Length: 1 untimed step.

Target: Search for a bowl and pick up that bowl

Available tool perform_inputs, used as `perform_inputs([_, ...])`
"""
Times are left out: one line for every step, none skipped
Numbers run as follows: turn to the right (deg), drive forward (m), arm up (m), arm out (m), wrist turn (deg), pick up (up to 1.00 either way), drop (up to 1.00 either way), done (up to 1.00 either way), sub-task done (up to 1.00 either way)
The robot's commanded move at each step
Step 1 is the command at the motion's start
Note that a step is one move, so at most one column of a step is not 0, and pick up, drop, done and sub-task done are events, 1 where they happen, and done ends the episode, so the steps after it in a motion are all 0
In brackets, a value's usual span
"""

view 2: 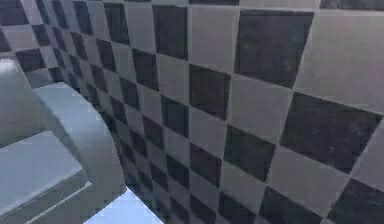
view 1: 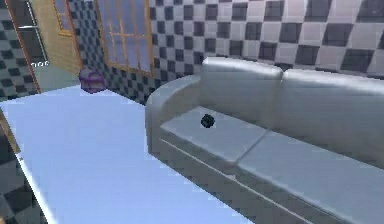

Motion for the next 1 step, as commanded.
perform_inputs([0.0, 0.65, 0.00, 0.00, 0.0, 0.00, 0.00, 0.00, 0.00])
